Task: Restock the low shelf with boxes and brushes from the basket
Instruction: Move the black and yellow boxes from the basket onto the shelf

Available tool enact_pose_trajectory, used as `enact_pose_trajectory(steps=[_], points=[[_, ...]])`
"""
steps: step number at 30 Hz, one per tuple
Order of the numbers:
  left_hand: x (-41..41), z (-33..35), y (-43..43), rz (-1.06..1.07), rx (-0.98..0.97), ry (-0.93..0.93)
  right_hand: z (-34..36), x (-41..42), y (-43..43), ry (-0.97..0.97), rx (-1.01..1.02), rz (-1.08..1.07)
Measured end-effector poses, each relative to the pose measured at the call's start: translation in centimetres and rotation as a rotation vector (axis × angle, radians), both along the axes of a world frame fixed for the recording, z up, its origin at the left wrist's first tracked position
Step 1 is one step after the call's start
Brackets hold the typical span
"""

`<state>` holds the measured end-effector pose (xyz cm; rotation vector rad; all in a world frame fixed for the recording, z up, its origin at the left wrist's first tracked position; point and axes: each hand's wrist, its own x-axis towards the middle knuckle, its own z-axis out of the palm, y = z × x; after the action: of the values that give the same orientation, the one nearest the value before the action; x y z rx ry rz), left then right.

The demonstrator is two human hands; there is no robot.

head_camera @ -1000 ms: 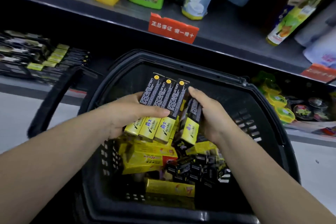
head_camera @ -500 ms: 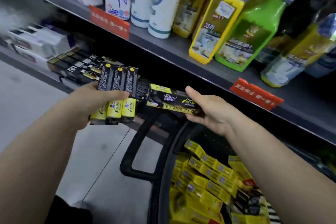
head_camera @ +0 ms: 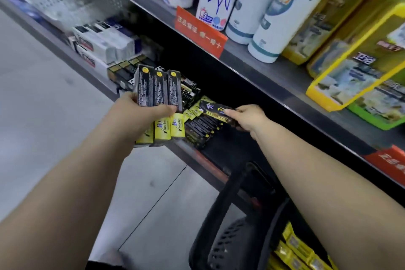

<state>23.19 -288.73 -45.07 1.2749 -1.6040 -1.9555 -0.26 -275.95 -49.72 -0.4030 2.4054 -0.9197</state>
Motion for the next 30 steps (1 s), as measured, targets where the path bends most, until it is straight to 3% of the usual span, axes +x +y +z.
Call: enact_pose_trajectory(steps=[5, 10, 14, 22, 24, 27, 30], points=[[-1.4, -0.7, -1.0, 0.048, 0.036, 0.002, -3.3, -0.6, -3.4, 0.112, 0.173, 0.190], [-2.2, -1.6, -1.2, 0.069, 0.086, -0.013, -6.6, 0.0, -3.9, 0.004, 0.332, 0.361], [-2.8, -2.1, -1.0, 0.070, 0.117, -0.023, -6.9, -0.1, -3.5, -0.113, 0.310, 0.401], [-3.3, -2.8, -0.2, -0.006, 0.185, -0.061, -5.8, 0.6, -3.6, 0.025, 0.497, 0.627], [-3.0, -2.7, -0.4, -0.029, 0.220, -0.056, -3.5, 0.8, -4.3, 0.068, 0.355, 0.590], [-2.7, -2.3, -0.3, -0.093, 0.266, -0.049, 0.2, 2.6, -5.7, -0.340, -0.193, 0.405], [-3.0, -2.1, 0.1, -0.176, 0.312, -0.035, 1.0, 4.2, -6.0, -0.654, -0.372, 0.424]])
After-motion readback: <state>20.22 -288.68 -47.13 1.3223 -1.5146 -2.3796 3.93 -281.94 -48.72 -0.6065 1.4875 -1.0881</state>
